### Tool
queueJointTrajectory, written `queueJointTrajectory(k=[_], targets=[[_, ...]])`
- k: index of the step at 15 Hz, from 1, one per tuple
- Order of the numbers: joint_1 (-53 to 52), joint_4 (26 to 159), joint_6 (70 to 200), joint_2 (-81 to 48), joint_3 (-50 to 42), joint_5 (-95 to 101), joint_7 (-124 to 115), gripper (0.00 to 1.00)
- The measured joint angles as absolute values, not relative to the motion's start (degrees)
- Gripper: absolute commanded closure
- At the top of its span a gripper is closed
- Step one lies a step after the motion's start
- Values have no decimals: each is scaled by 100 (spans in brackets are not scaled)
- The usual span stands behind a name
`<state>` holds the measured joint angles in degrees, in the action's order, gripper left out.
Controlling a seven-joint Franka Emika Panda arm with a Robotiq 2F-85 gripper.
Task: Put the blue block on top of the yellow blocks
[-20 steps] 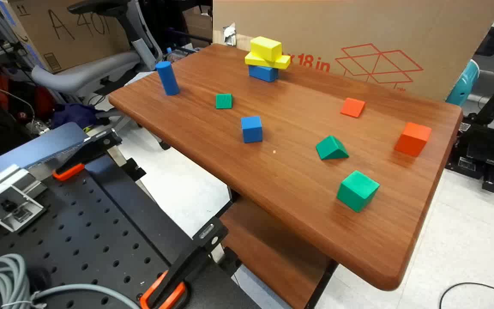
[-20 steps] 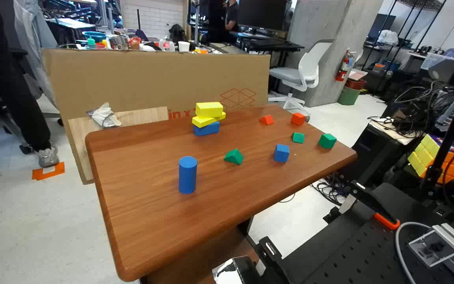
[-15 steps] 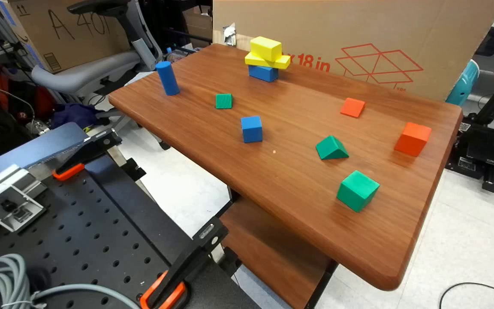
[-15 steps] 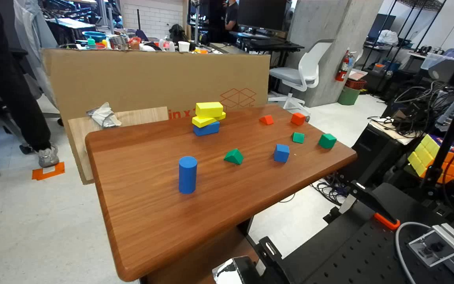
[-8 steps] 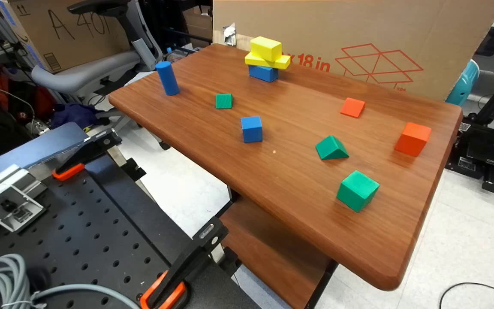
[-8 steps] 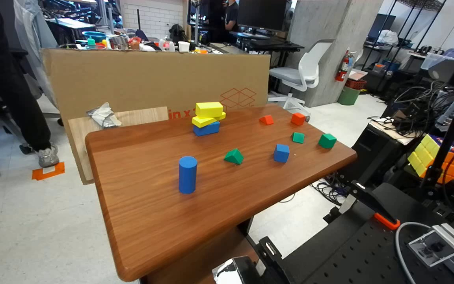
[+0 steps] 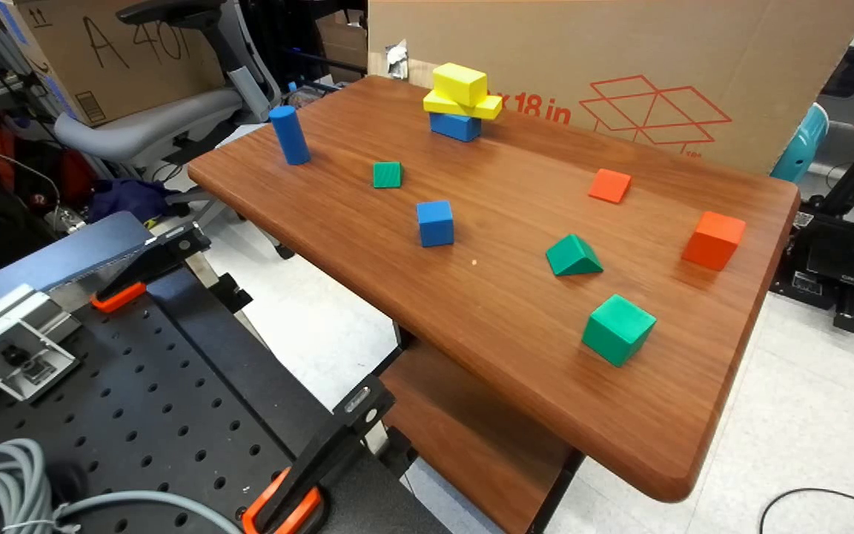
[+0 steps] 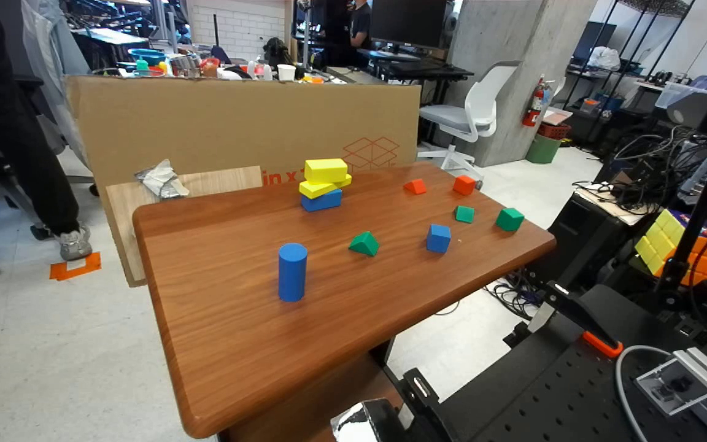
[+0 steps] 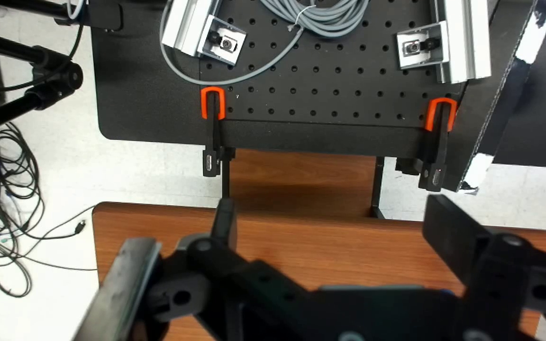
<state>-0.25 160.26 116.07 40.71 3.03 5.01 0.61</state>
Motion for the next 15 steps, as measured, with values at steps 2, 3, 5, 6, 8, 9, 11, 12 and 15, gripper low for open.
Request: queueJointTrajectory(k=[2,3,5,6,8,9,11,12,15], targets=[[-25,16026,11607,4071,303,501,61,0],[-25,16026,11607,4071,303,501,61,0],[-25,16026,11607,4071,303,501,61,0],[-25,16026,11607,4071,303,501,61,0],[-25,16004,11670,4033,303,500,24,0],[-32,15976,11745,3968,303,495,5,0],[-62,15901,11989,3743,309,491,-39,0],[-75,15864,12172,3596,314,487,-57,0],[-88,15742,12748,3142,312,470,-68,0]])
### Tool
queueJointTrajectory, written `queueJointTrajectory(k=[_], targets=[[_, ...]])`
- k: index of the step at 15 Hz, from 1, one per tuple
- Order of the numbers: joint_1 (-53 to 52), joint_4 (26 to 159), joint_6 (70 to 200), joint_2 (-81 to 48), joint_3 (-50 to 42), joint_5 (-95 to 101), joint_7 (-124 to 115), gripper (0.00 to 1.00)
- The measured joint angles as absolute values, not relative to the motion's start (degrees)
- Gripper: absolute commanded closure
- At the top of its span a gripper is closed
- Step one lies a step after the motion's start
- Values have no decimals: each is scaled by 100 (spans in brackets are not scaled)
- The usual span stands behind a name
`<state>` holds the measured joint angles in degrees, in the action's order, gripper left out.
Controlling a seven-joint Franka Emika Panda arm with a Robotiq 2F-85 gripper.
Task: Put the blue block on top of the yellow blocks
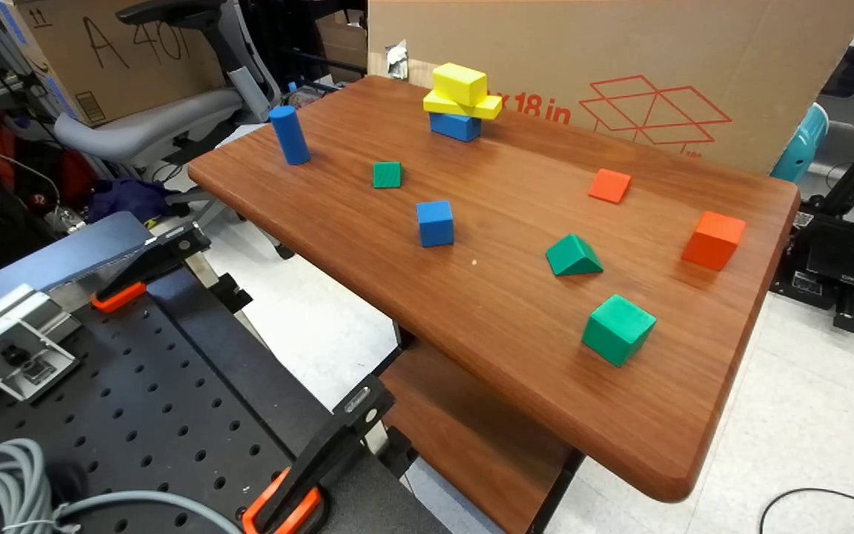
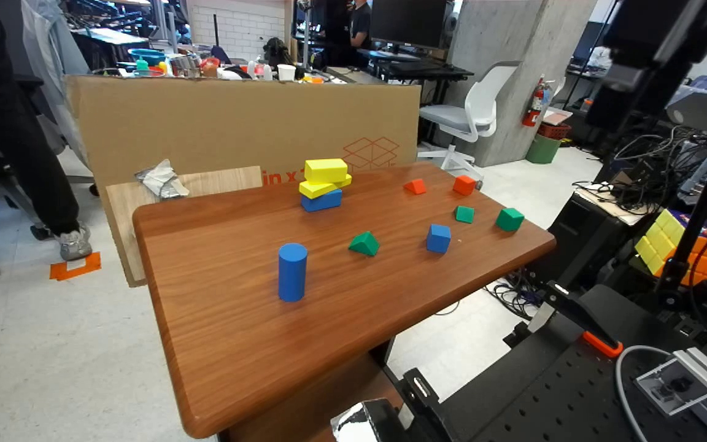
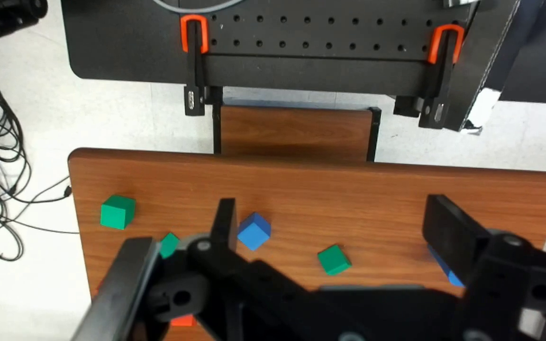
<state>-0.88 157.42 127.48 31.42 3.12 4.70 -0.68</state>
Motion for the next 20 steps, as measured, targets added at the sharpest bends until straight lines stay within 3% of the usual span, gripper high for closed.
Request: queueJointTrajectory(k=[13,20], targets=[[293,14776,13996,723,-227,402,-212,0],[382,14258,14625,-424,-368,-717,-426,0]])
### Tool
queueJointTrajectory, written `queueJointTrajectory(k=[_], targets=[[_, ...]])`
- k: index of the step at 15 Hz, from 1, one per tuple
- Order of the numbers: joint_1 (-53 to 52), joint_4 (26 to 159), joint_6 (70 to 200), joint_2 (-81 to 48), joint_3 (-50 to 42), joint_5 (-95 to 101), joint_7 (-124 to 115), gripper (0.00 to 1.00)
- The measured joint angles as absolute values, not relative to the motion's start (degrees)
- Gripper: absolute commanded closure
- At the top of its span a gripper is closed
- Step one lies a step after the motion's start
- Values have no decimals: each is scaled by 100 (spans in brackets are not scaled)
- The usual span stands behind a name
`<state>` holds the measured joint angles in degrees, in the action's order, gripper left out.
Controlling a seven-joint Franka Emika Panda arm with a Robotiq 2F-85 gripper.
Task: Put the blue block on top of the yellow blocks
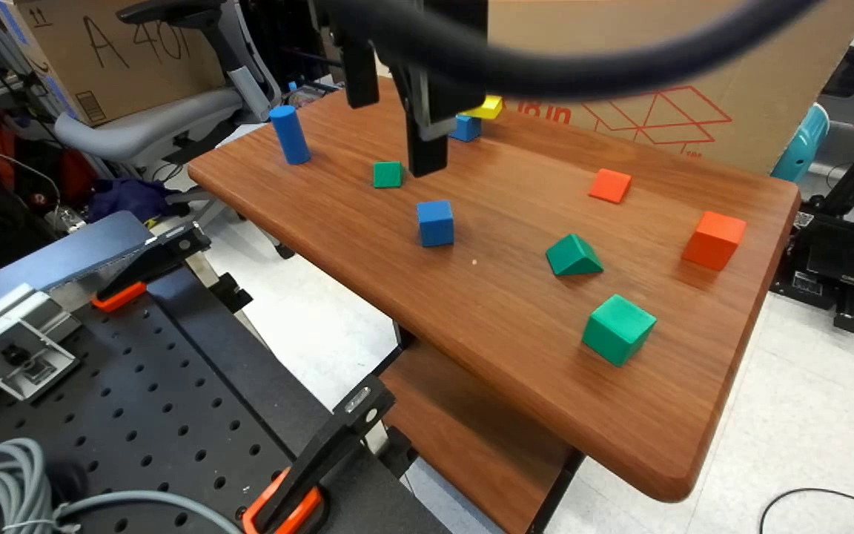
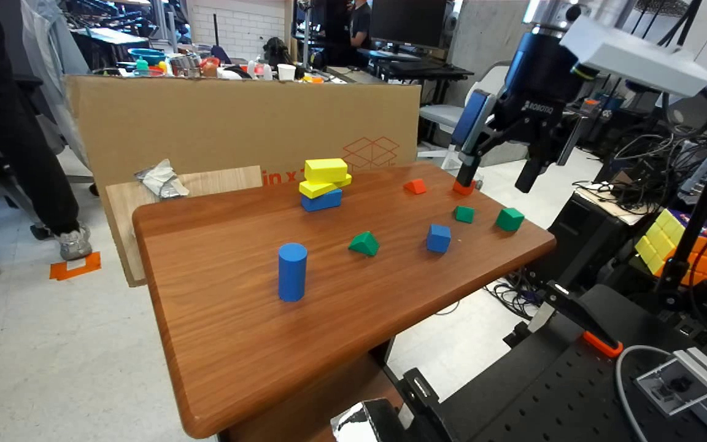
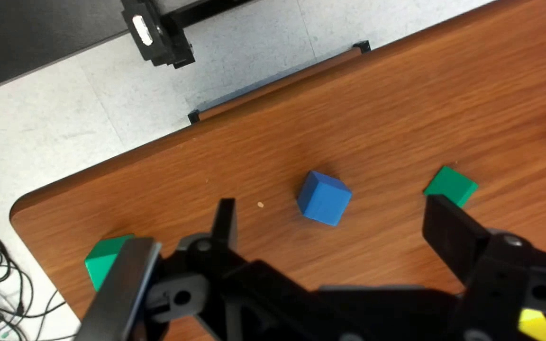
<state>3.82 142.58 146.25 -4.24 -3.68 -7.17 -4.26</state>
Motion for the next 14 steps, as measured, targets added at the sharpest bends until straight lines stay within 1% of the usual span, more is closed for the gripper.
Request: queueJointTrajectory(k=[12,13,14], targets=[[75,13160,14818,-2229,-416,-677,-1881,0],[44,13069,14818,-2337,-434,-676,-1945,25],[18,12984,14818,-2435,-455,-674,-1999,26]])
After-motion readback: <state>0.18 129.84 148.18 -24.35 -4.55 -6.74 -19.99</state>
